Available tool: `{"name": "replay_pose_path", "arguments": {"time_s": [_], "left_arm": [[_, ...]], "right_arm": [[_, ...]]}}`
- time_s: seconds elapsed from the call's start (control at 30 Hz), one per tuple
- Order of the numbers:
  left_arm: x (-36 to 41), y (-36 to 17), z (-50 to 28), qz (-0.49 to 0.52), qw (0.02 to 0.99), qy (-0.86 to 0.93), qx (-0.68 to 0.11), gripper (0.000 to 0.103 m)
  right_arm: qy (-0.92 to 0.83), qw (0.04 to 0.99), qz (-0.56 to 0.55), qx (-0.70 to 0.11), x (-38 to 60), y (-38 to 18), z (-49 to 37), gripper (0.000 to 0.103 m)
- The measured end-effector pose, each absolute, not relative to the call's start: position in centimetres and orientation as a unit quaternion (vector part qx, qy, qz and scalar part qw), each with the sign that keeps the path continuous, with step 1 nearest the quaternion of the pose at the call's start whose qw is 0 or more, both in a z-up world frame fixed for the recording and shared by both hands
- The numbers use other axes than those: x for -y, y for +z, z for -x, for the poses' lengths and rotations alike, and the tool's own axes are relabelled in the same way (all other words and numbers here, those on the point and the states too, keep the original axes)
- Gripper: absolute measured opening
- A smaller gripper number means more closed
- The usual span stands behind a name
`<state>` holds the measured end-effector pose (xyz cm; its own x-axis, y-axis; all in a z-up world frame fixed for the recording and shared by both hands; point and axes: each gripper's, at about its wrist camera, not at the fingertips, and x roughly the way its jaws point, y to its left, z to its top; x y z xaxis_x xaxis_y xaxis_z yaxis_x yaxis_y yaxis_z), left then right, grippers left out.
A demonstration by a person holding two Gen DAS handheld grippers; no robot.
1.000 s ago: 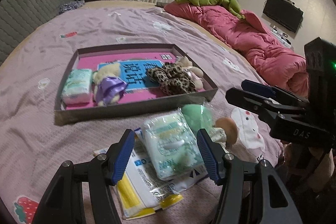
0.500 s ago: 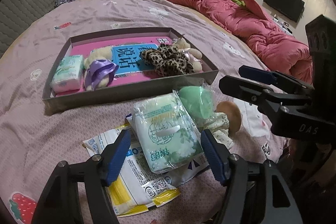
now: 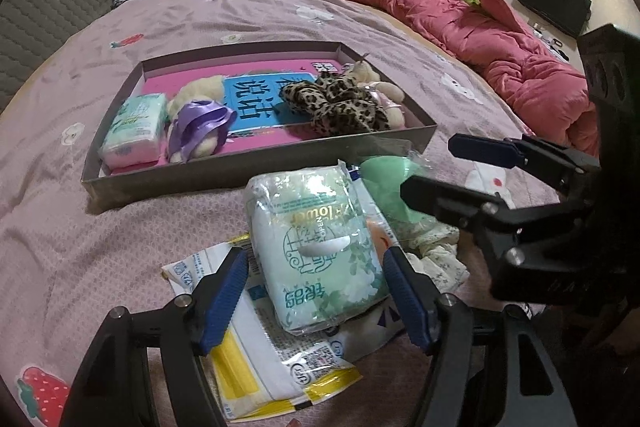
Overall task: Organize soft objects
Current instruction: 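Grasp the wipes pack with left tool while right tool grasps the bagged green sponge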
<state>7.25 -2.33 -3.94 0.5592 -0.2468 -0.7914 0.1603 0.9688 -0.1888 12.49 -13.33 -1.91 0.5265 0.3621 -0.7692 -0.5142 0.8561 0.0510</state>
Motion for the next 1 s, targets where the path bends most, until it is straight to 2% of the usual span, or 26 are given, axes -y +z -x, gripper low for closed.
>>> {"name": "replay_pose_path", "arguments": {"time_s": [0.7,0.77,0.9,1.0], "left_arm": [[0.8,-4.5,-8.7,0.071,0.880,-0.101,-0.458,0.070],[0.7,-4.6,-8.9,0.074,0.880,-0.100,-0.459,0.070],[0.6,-4.7,-9.1,0.075,0.879,-0.095,-0.461,0.070],[0.6,-4.9,-9.3,0.078,0.877,-0.094,-0.464,0.070]], "right_arm": [[0.254,0.857,0.097,-0.437,12.4,-3.9,-14.6,0.074],[0.257,0.856,0.095,-0.437,12.4,-4.0,-14.7,0.070],[0.275,0.847,0.091,-0.445,12.0,-4.2,-14.8,0.053],[0.276,0.847,0.098,-0.444,11.8,-4.2,-14.7,0.051]]}}
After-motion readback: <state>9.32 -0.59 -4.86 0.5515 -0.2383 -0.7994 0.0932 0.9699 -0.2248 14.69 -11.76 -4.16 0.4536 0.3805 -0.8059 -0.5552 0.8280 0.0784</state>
